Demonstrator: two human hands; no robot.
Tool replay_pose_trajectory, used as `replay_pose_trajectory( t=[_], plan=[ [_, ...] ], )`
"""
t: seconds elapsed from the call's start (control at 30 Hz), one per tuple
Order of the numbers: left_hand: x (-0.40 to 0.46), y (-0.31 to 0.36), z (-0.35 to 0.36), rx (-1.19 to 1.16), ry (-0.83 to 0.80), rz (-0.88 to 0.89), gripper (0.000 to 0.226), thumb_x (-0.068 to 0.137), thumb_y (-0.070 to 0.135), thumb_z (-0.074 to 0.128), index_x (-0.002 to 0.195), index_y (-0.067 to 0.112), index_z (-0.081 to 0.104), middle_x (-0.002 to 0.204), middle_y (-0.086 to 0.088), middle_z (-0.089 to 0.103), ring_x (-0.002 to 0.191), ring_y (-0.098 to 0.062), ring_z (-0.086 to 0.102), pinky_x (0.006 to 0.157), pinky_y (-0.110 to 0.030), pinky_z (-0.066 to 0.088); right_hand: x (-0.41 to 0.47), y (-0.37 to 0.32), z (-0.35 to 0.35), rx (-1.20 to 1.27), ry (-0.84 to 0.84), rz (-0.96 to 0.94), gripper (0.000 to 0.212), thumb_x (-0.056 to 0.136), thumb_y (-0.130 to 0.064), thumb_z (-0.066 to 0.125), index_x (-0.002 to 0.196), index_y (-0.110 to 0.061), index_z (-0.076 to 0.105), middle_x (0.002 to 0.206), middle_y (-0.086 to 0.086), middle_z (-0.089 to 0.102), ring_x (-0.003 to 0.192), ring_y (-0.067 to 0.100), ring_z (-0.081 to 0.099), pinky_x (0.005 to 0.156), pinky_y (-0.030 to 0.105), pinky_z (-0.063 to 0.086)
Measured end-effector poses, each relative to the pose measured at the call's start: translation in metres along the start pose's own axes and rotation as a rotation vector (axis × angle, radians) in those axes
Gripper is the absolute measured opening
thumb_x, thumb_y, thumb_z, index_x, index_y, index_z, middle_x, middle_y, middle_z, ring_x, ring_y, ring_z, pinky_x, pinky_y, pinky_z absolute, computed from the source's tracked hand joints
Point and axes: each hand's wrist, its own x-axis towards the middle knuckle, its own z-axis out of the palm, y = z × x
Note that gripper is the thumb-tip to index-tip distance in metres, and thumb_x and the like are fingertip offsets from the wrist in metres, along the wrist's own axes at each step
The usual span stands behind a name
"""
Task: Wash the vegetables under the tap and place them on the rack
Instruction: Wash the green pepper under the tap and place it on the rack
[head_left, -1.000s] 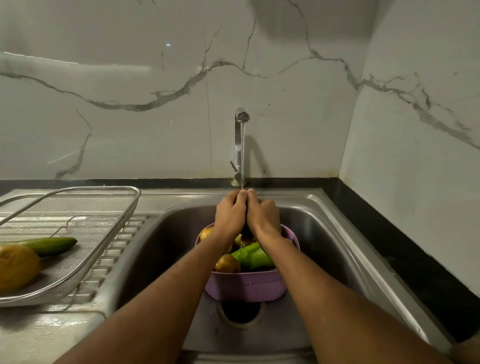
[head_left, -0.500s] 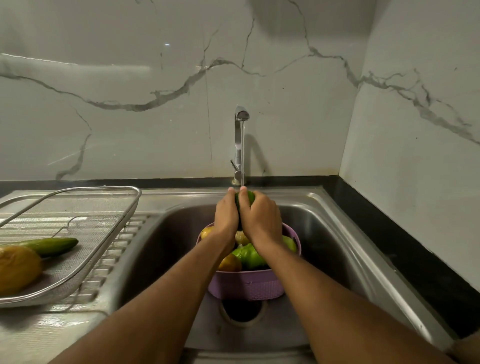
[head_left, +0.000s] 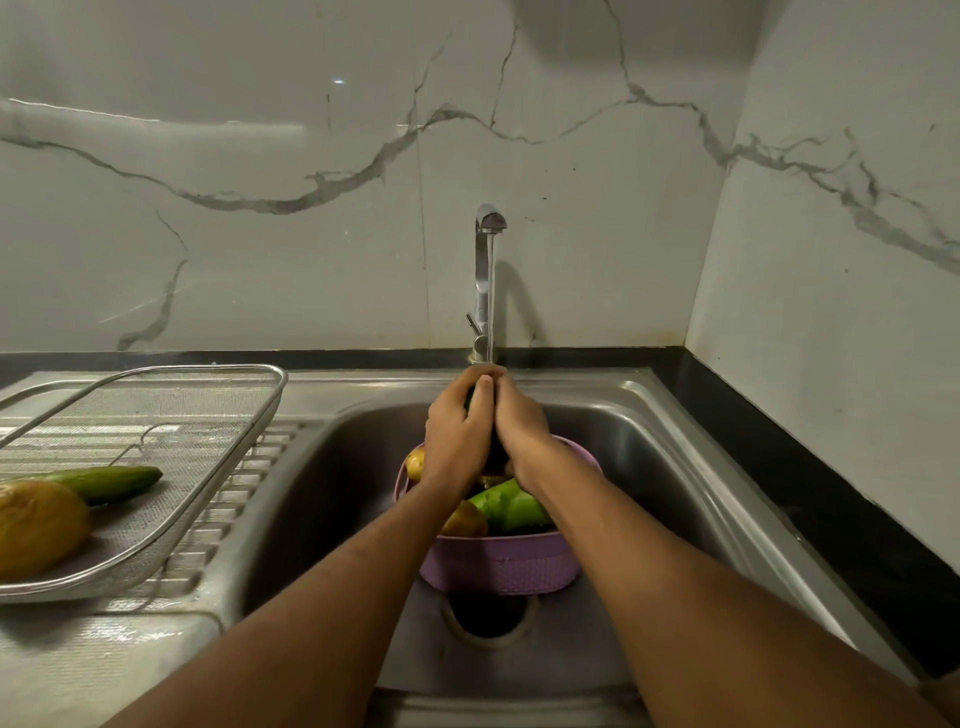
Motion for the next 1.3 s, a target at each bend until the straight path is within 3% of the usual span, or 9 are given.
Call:
replay_pose_trajectory(
  t=[0.17,0.37,0.47,0.6,0.73,0.9,1.1,1.2,1.3],
  plan=[
    [0.006,0.012,0.006,-0.195,-0.022,-0.434,0.028,0.106,0.021,0.045,0.106,0.010,0.070,0.103,-0.014,0.072,0.094,-0.024,0.068,0.068,-0.030,0.056,-0.010,-0.001,-0.015,-0.570,0.154,-0.210,0.054,0.108,-0.053,0.030,0.113,-0.011,0.063,0.095,0.006,0.064,0.078,0.018,0.057,0.073,0.032,0.043],
    [0.008,0.017,-0.002,-0.409,0.034,-0.710,0.035,0.103,0.033,0.050,0.112,0.006,0.070,0.100,-0.016,0.073,0.090,-0.026,0.069,0.070,-0.035,0.056,-0.018,0.004,-0.003,-0.730,0.213,-0.453,0.051,0.110,-0.047,0.031,0.135,-0.011,0.058,0.135,0.011,0.051,0.113,0.028,0.060,0.081,0.032,0.040],
    [0.006,0.014,0.000,-0.314,0.102,-0.581,0.032,0.106,0.026,0.046,0.112,0.005,0.069,0.097,-0.015,0.072,0.086,-0.023,0.069,0.057,-0.027,0.053,-0.011,0.006,0.009,-0.395,0.147,-0.355,0.038,0.110,-0.034,0.037,0.131,-0.011,0.059,0.134,0.011,0.055,0.114,0.025,0.059,0.093,0.036,0.049],
    [0.004,0.010,0.001,-0.108,0.112,-0.184,0.026,0.104,0.027,0.048,0.105,0.023,0.074,0.093,0.002,0.075,0.095,-0.014,0.070,0.084,-0.038,0.059,-0.003,0.003,0.010,0.147,0.112,-0.139,0.033,0.106,-0.034,0.045,0.119,-0.013,0.066,0.111,0.012,0.070,0.103,0.026,0.068,0.094,0.045,0.058],
    [0.000,0.014,0.002,0.174,0.129,0.114,0.025,0.104,0.026,0.050,0.117,0.025,0.072,0.103,0.011,0.074,0.098,0.001,0.065,0.086,-0.022,0.051,-0.001,0.001,0.000,0.512,-0.089,0.179,0.044,0.095,-0.045,0.054,0.120,-0.015,0.072,0.109,0.013,0.077,0.103,0.030,0.073,0.085,0.042,0.061],
    [-0.003,0.006,0.001,0.272,0.106,0.218,0.028,0.107,0.026,0.047,0.126,0.020,0.067,0.112,0.004,0.072,0.104,-0.007,0.065,0.091,-0.027,0.051,0.001,-0.002,-0.007,0.481,-0.124,0.242,0.044,0.098,-0.046,0.049,0.116,-0.014,0.073,0.102,0.013,0.077,0.100,0.030,0.072,0.080,0.040,0.059],
    [0.007,0.005,0.001,-0.116,0.076,-0.204,0.039,0.107,0.043,0.040,0.101,0.019,0.071,0.088,-0.005,0.073,0.088,-0.023,0.071,0.082,-0.047,0.061,-0.001,-0.004,0.006,-0.006,0.096,-0.081,0.038,0.108,-0.040,0.041,0.114,-0.013,0.067,0.106,0.011,0.071,0.095,0.022,0.068,0.093,0.043,0.059],
    [0.008,0.014,-0.004,-0.254,0.078,-0.481,0.052,0.108,0.052,0.037,0.093,0.013,0.067,0.091,-0.011,0.072,0.090,-0.023,0.071,0.077,-0.036,0.059,-0.006,0.001,0.009,-0.207,0.068,-0.262,0.037,0.109,-0.034,0.041,0.132,-0.014,0.063,0.124,0.009,0.067,0.116,0.025,0.064,0.102,0.044,0.053],
    [0.011,0.015,-0.009,-0.396,0.069,-0.669,0.060,0.102,0.065,0.037,0.097,0.013,0.066,0.101,-0.014,0.073,0.097,-0.026,0.071,0.087,-0.042,0.060,-0.011,0.004,0.012,-0.337,0.054,-0.399,0.048,0.109,-0.037,0.043,0.153,-0.019,0.046,0.153,0.006,0.050,0.140,0.026,0.049,0.112,0.041,0.043]
  ],
)
